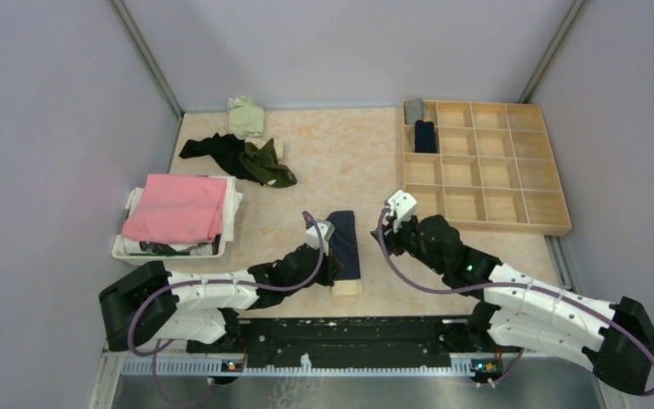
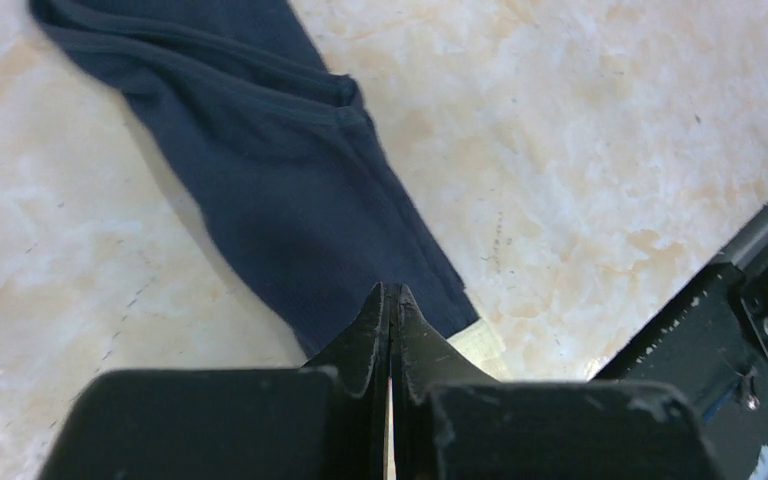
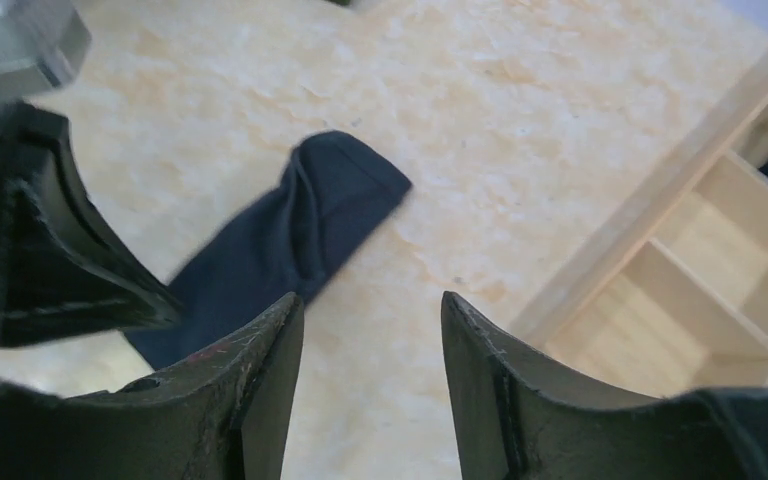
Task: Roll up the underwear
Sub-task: Fold the underwear at the center of the board.
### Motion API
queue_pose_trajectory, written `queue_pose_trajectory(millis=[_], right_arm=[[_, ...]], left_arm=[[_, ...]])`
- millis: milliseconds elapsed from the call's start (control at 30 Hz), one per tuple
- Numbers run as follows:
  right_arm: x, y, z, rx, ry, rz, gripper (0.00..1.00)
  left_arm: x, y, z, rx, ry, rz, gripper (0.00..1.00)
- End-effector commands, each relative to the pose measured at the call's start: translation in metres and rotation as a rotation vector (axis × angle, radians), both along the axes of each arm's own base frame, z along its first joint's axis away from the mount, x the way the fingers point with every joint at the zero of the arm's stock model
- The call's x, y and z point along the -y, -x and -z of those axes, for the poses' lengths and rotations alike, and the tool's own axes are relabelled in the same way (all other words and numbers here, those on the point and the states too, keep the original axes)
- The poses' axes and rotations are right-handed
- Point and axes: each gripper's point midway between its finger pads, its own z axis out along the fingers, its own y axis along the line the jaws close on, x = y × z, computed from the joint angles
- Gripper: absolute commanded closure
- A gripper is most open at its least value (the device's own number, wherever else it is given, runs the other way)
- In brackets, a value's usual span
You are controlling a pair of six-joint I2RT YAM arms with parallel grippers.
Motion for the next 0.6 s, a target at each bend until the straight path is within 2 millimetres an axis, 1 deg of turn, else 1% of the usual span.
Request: queue_pose_trajectory(millis=[0, 67, 133, 200, 267, 300, 433, 567], right_arm=[[0.010, -0.013, -0.009, 0.299, 0.344, -0.154, 0.51], [0.008, -0.004, -0.003, 0.374, 0.425, -0.271, 0.52], [0.001, 0.014, 0.008, 0.435, 0.475, -0.426, 0.54], [-0.004, 0.036, 0.023, 0.478, 0.512, -0.582, 0.54], [-0.006, 0.059, 0.045, 0.519, 0.545, -0.738, 0.55], [-0.008, 0.067, 0.052, 0.522, 0.546, -0.785, 0.55], [-0.014, 0.083, 0.072, 0.540, 0.564, -0.860, 0.54], [-0.021, 0.093, 0.091, 0.568, 0.641, -0.940, 0.52]], left_arm=[[0.032, 0.003, -0.026, 0.047, 0.077, 0.136, 1.00], [0.034, 0.003, -0.022, 0.045, 0.066, 0.151, 1.00], [0.034, 0.001, -0.016, 0.032, 0.058, 0.154, 1.00], [0.034, -0.003, -0.009, 0.010, 0.065, 0.157, 1.00], [0.032, -0.007, -0.004, -0.008, 0.070, 0.150, 1.00], [0.031, -0.008, -0.003, -0.011, 0.072, 0.149, 1.00], [0.028, -0.011, 0.000, -0.018, 0.071, 0.146, 1.00], [0.028, -0.008, 0.002, -0.028, 0.071, 0.160, 1.00]])
